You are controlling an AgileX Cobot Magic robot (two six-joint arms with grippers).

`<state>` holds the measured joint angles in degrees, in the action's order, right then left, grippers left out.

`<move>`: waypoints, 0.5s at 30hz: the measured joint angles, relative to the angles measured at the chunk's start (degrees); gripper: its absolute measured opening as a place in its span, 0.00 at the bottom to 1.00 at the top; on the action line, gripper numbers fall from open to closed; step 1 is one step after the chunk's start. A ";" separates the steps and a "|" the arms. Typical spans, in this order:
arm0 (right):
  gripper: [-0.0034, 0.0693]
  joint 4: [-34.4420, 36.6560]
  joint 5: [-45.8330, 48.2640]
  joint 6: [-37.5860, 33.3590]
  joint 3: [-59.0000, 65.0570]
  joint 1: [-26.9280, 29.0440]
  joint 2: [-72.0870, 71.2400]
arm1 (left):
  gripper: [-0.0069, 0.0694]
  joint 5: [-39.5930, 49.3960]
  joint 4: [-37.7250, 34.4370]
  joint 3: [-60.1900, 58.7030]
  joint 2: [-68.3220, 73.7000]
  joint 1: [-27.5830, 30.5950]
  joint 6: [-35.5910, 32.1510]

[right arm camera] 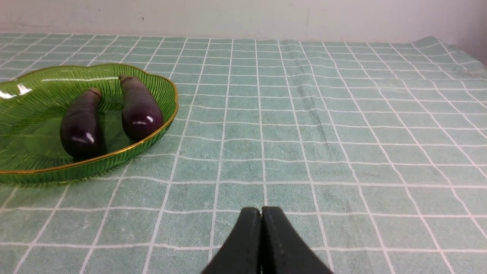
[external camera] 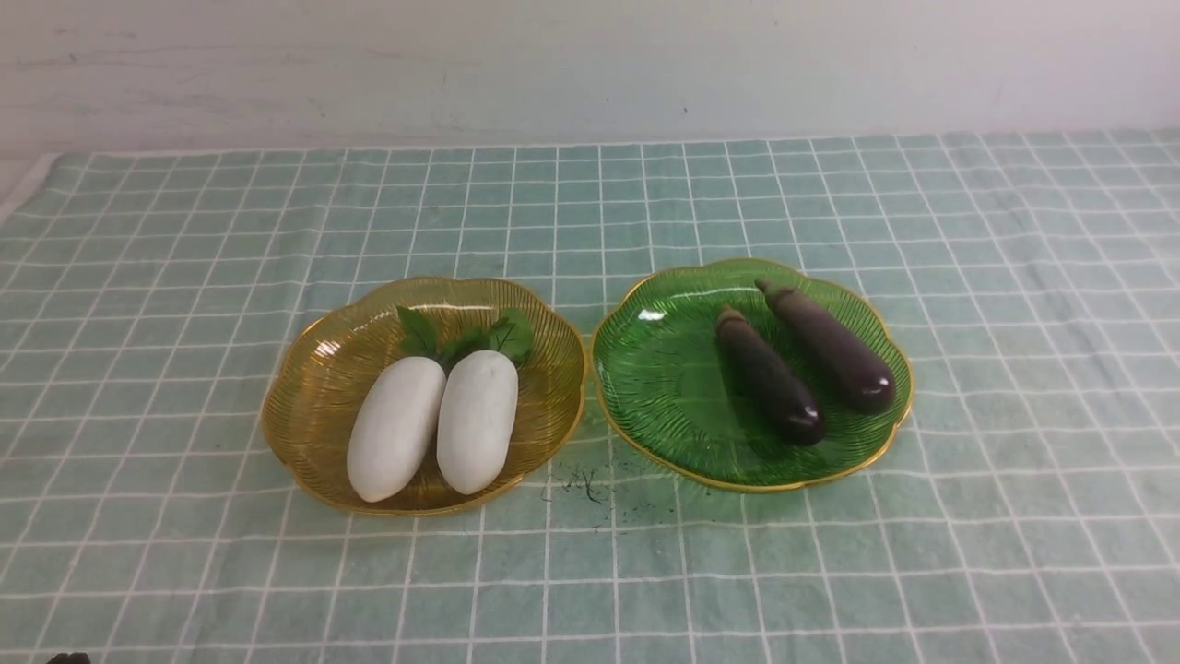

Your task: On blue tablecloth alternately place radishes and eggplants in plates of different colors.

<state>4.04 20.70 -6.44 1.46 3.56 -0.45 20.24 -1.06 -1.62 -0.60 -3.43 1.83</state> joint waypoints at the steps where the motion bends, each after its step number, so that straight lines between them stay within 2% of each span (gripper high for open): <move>1: 0.04 0.00 0.04 0.00 0.00 0.00 0.00 | 0.08 0.62 0.06 0.00 0.00 -0.51 0.00; 15: 0.04 0.00 0.04 0.00 0.00 0.00 0.00 | 0.08 1.33 0.12 0.00 0.00 -0.86 -0.51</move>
<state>4.04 20.75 -6.44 1.46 3.56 -0.45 21.57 -0.94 -1.62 -0.60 -4.28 1.32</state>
